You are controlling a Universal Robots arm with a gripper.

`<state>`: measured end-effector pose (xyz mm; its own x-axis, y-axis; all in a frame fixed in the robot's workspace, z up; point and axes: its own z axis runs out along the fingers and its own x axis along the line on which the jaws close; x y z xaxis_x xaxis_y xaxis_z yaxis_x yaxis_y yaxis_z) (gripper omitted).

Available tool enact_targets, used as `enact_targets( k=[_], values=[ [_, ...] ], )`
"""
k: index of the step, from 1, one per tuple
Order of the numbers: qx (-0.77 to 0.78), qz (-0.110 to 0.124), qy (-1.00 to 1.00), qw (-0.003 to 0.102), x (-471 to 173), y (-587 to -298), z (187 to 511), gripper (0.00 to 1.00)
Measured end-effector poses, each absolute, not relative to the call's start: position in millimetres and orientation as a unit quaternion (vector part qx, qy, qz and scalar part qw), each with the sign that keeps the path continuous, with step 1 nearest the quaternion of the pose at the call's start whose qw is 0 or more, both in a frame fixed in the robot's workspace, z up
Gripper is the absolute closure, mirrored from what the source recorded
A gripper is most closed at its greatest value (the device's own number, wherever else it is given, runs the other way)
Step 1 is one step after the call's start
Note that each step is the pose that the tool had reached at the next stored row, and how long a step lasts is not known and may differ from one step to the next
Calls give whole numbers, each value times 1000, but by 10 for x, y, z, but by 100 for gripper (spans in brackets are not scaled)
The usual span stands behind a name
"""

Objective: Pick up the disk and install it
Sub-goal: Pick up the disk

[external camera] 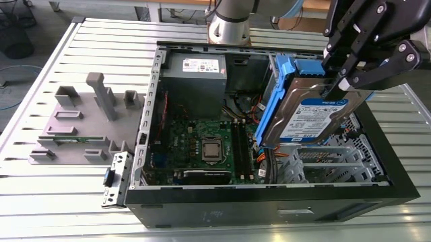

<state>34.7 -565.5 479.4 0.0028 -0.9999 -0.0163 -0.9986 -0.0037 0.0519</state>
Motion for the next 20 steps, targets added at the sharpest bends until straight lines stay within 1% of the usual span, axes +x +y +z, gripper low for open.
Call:
enact_targets(
  k=[6, 20],
  values=[
    [706, -24, -707, 12, 355, -5728, 4766, 65],
    [700, -24, -713, 13, 444, -5733, 4734, 65]
  ],
)
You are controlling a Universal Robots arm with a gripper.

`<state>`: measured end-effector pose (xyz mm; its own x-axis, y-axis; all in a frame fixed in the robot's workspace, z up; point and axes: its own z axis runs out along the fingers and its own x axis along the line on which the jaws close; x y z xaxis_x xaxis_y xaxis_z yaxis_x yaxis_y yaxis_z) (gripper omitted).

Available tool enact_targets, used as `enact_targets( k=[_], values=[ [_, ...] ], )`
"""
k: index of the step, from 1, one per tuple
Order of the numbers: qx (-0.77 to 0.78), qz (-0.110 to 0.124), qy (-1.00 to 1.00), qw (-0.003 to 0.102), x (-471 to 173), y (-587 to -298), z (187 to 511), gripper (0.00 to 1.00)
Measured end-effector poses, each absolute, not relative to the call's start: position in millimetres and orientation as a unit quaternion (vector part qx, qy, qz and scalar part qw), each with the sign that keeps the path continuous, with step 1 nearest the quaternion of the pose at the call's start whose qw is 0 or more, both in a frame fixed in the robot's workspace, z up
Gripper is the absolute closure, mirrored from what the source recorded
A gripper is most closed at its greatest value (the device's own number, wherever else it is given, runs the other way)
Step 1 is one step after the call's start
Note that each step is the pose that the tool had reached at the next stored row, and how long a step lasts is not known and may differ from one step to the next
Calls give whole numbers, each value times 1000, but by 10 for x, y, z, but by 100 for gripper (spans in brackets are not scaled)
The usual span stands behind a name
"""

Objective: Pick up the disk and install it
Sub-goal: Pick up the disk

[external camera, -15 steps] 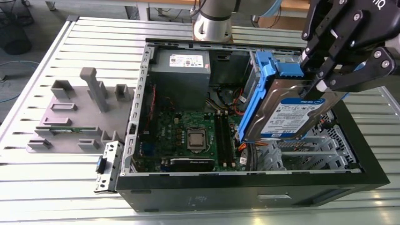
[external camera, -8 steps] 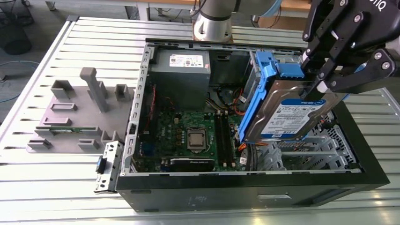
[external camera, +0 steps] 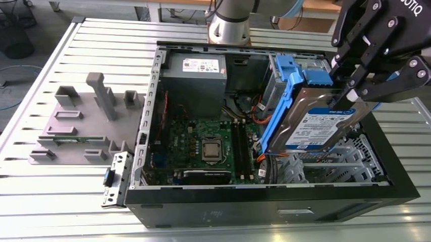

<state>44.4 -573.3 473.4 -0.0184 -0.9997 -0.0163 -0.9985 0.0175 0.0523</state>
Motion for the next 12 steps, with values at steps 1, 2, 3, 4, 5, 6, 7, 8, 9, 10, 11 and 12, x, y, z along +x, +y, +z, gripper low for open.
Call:
enact_targets(
  k=[1, 2, 3, 4, 5, 6, 7, 8, 9, 10, 11, 12],
  values=[
    [699, -24, -714, 12, 450, -5733, 4730, 65],
    [698, -24, -716, 12, 454, -5733, 4727, 65],
    [697, -24, -717, 13, 460, -5733, 4727, 65],
    [696, -24, -717, 13, 462, -5733, 4727, 65],
    [696, -25, -717, 12, 462, -5733, 4726, 65],
    [696, -25, -717, 12, 462, -5733, 4726, 65],
    [696, -25, -717, 12, 470, -5733, 4725, 65],
    [696, -25, -717, 12, 485, -5734, 4724, 65],
    [696, -25, -717, 13, 505, -5734, 4724, 65],
    [696, -25, -717, 13, 526, -5734, 4725, 65],
    [696, -25, -717, 13, 551, -5734, 4725, 65],
    [696, -25, -717, 13, 580, -5734, 4724, 65]
  ],
)
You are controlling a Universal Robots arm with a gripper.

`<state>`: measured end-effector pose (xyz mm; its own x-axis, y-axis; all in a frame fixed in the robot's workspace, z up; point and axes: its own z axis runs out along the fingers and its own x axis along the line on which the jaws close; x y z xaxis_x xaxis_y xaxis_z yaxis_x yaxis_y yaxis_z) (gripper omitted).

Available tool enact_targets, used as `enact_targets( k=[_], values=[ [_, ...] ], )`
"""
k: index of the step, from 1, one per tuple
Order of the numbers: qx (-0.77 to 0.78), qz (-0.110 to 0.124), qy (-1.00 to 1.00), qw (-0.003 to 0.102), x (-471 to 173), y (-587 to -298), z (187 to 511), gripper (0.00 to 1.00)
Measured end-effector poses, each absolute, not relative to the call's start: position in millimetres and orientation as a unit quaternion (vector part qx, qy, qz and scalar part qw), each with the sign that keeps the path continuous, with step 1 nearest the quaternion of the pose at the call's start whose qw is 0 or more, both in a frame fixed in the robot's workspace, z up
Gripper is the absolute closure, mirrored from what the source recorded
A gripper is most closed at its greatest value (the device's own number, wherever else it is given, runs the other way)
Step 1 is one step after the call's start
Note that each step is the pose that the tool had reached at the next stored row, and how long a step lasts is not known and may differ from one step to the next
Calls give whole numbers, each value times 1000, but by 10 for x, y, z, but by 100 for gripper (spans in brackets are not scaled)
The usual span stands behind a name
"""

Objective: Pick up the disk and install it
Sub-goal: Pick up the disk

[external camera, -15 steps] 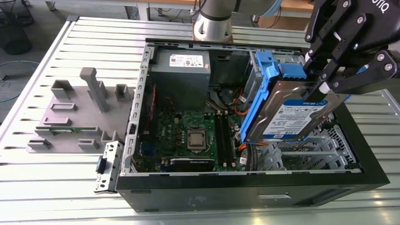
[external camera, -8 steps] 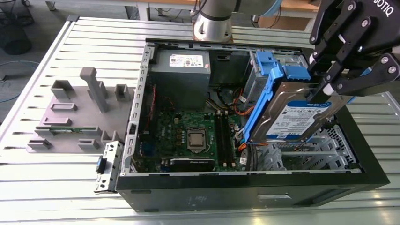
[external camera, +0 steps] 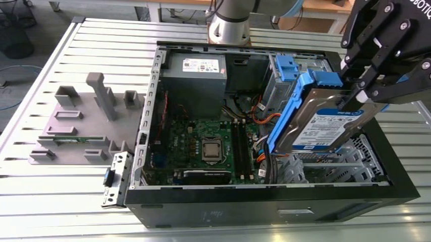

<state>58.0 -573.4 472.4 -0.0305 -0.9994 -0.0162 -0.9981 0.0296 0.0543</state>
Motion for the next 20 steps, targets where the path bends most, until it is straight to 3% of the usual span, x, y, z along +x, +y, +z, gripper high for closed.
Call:
enact_targets(
  k=[20],
  values=[
    [696, -29, -717, 17, 1106, -5734, 4666, 65]
  ],
)
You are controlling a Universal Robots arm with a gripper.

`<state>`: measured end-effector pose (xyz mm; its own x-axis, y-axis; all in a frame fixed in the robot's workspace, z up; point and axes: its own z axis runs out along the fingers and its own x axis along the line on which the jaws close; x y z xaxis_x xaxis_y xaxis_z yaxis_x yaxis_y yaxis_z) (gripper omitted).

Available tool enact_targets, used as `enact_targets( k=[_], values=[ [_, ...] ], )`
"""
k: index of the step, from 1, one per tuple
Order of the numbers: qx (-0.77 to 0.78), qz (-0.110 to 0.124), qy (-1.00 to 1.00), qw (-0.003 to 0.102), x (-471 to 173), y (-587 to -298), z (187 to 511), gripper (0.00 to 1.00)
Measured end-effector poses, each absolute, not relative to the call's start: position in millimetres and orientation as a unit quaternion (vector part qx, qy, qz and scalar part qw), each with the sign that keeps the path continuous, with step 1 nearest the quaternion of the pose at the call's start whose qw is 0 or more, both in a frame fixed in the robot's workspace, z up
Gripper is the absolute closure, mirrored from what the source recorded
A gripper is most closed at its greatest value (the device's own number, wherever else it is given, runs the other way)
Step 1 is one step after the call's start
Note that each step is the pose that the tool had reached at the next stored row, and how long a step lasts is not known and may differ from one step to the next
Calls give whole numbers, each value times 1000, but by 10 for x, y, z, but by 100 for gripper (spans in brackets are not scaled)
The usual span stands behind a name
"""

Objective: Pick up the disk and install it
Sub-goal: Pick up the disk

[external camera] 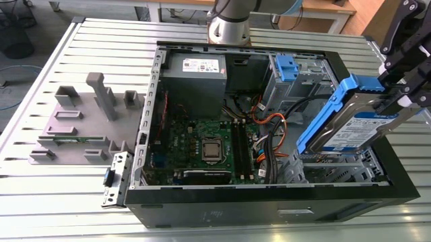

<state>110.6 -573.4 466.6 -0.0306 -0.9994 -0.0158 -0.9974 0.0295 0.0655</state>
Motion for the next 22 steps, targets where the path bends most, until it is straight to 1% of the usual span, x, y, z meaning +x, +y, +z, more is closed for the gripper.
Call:
enact_targets(
  k=[12, 22],
  values=[
    [696, -29, -717, 17, 1199, -5740, 4548, 65],
    [698, -29, -715, 17, 1207, -5741, 4538, 65]
  ],
)
